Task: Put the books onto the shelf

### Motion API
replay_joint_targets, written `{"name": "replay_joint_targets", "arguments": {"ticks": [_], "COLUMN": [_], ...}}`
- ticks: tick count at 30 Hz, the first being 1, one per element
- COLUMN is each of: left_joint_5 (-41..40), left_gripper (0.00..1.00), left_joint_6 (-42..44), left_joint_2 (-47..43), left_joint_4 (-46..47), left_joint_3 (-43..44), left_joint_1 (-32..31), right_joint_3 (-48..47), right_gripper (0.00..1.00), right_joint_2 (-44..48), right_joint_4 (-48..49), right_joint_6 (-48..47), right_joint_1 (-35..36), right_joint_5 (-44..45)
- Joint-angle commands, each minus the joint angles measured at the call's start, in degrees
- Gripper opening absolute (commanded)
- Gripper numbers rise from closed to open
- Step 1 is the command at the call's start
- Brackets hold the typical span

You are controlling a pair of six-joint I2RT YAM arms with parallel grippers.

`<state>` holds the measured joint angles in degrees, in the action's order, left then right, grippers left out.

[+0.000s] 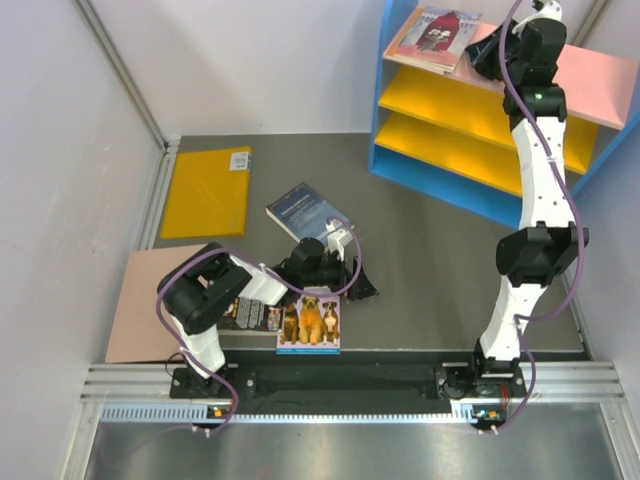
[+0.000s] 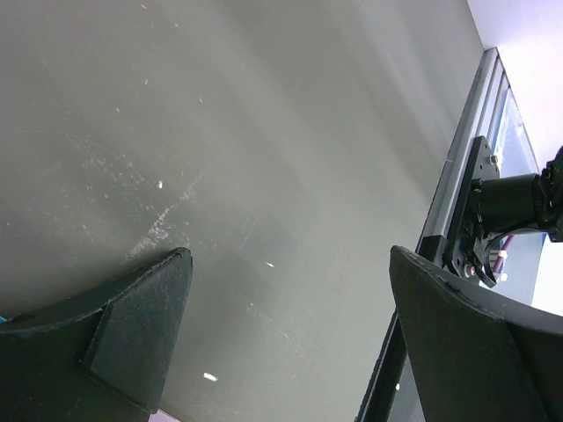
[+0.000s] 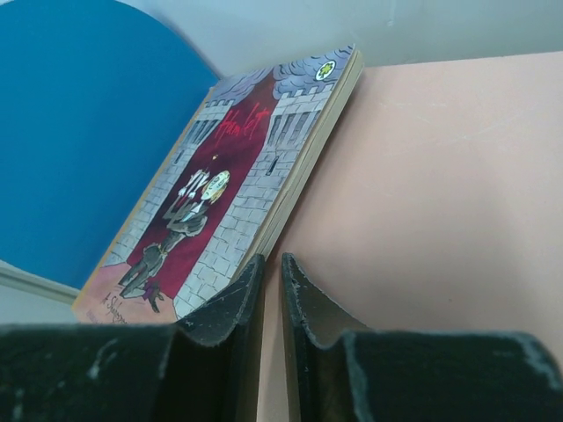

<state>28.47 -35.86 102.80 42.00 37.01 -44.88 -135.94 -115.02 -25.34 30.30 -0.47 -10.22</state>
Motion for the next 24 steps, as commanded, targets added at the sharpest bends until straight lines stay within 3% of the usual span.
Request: {"name": "replay_joint_targets", "arguments": {"ticks": [1, 17, 24], "left_joint_5": [0.0, 0.1, 0.8], "left_gripper": [0.99, 0.99, 0.99], "left_joint_6": [0.1, 0.1, 1.3], "left_joint_2": [1.5, 2.0, 1.5], "left_joint_4": [-2.7, -2.9, -4.6], "left_joint_3": [0.3, 0.6, 2.2], "left_joint_1": [-0.4, -0.4, -0.3], "right_joint_3": [1.3, 1.8, 11.3], "right_gripper": [0.13, 0.14, 0.14], "right_joint_2": [-5.1, -4.9, 5.2], "right_joint_4": [-2.3, -3.1, 1.3], "right_joint_6": [2.6, 1.3, 0.0], "right_joint_1": [3.3, 6.1, 6.1], "right_joint_5": [-2.3, -1.3, 4.3]}}
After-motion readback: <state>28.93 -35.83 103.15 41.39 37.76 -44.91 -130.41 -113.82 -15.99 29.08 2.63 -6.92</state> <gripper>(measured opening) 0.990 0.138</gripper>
